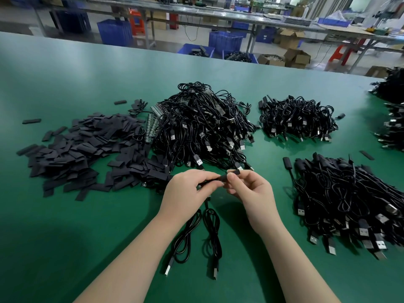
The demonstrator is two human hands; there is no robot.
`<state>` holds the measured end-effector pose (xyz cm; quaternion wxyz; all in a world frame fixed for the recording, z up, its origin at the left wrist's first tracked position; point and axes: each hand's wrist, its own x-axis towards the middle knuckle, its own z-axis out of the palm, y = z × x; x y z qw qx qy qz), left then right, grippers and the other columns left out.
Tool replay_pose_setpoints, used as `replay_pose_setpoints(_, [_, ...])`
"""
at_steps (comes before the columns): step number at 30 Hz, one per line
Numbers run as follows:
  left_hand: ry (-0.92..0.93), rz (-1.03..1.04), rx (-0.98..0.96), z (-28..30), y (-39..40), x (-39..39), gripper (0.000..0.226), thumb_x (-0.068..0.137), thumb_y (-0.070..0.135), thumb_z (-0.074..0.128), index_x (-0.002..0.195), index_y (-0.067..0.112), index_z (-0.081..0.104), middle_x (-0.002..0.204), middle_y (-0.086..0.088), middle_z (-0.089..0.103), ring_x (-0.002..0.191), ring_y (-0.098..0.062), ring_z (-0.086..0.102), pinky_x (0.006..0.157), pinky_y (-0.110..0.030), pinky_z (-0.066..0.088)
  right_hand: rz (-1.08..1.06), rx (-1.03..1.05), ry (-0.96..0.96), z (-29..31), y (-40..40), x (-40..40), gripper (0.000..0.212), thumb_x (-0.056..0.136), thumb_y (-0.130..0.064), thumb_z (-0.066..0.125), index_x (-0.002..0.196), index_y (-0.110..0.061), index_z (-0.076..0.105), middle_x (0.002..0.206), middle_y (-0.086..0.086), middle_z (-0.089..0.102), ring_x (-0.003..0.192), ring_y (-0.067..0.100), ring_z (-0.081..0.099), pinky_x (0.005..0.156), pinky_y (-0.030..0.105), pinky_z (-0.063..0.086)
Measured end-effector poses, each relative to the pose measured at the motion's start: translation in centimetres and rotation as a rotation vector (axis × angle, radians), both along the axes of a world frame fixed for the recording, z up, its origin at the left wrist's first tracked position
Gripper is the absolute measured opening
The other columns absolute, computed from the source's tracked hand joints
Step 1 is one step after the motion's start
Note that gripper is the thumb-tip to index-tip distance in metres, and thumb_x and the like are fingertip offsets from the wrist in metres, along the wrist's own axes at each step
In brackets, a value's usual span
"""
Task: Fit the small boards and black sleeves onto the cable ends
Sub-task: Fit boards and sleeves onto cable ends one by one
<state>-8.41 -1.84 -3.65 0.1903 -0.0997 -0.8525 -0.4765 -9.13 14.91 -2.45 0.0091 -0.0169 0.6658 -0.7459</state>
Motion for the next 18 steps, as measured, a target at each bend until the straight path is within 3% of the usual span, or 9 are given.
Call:
replay_pose_setpoints(4, [-0.004, -0.025, 0.027, 0.1, 0.0, 0.0, 0.022, 0.082, 0.033, 0.075, 0.104, 0.031, 0.076, 0.094, 0.023, 0.070, 0.091, 0.005, 0.064, 0.081, -0.020, 0.052, -0.039, -0.036, -0.005, -0.3, -0.4, 0.1, 0.014, 0.089, -0.017, 0.072, 0.080, -0.025, 0.077, 0.080, 0.003, 0.075, 0.072, 0.010, 0.068, 0.071, 0.020, 0.055])
replay_pose_setpoints(8, [0.007, -0.016, 0.024, 0.3, 0.1, 0.1, 0.026, 0.085, 0.029, 0.074, 0.110, 0.032, 0.073, 0.099, 0.022, 0.070, 0.096, 0.005, 0.063, 0.084, -0.019, 0.051, -0.039, -0.105, -0.036, -0.1, -0.6, 0.3, 0.009, 0.081, -0.031, 0.075, 0.075, -0.025, 0.076, 0.076, 0.001, 0.073, 0.069, 0.010, 0.066, 0.071, 0.022, 0.054])
replay_pose_setpoints(18, [0.174, 0.043, -0.017, 0.9, 0.5, 0.5, 0.016, 0.082, 0.024, 0.074, 0.096, 0.021, 0.078, 0.091, 0.014, 0.074, 0.088, 0.000, 0.067, 0.081, -0.034, 0.056, -0.047, -0.198, -0.062, -0.3, -1.1, 0.3, 0.019, 0.075, -0.034, 0.075, 0.076, -0.015, 0.072, 0.071, 0.003, 0.068, 0.066, 0.014, 0.061, 0.068, 0.023, 0.054])
